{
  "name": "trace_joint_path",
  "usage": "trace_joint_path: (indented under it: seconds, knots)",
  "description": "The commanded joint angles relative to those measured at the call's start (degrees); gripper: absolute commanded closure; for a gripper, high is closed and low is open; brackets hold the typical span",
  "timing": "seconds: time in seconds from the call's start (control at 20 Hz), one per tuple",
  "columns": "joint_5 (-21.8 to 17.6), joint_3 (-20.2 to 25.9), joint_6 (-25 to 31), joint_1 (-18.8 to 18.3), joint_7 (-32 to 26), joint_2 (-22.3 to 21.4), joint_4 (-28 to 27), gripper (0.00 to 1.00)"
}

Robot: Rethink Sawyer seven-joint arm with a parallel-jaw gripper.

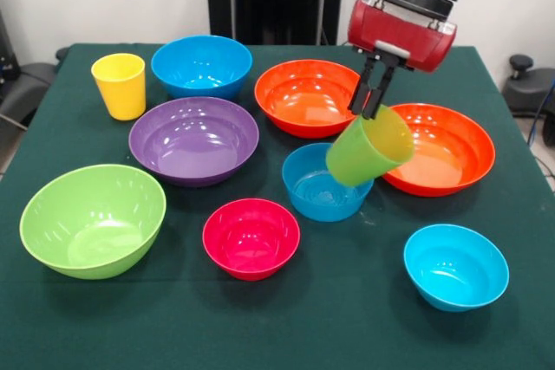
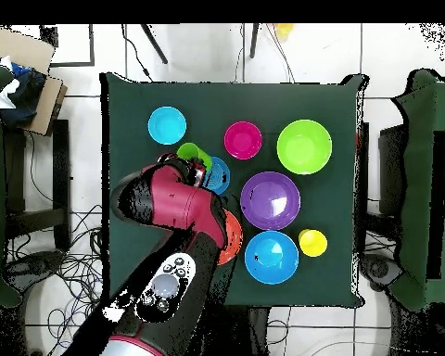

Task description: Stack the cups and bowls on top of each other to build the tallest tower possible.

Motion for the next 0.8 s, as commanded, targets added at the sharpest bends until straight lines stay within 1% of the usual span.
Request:
trace_joint_path:
  seconds: [0.05,0.25,0.5,0.8]
  knots:
    - [-5.2,9.6,3.3,-2.2,1.6,-0.3,4.4,1.00]
    - [-6.3,10.8,1.1,-3.2,2.0,-0.8,6.1,1.00]
    - [-8.5,13.0,-1.1,-5.5,1.4,-2.6,9.2,1.00]
    - [-10.6,14.6,-2.4,-6.9,2.1,-3.3,10.5,1.00]
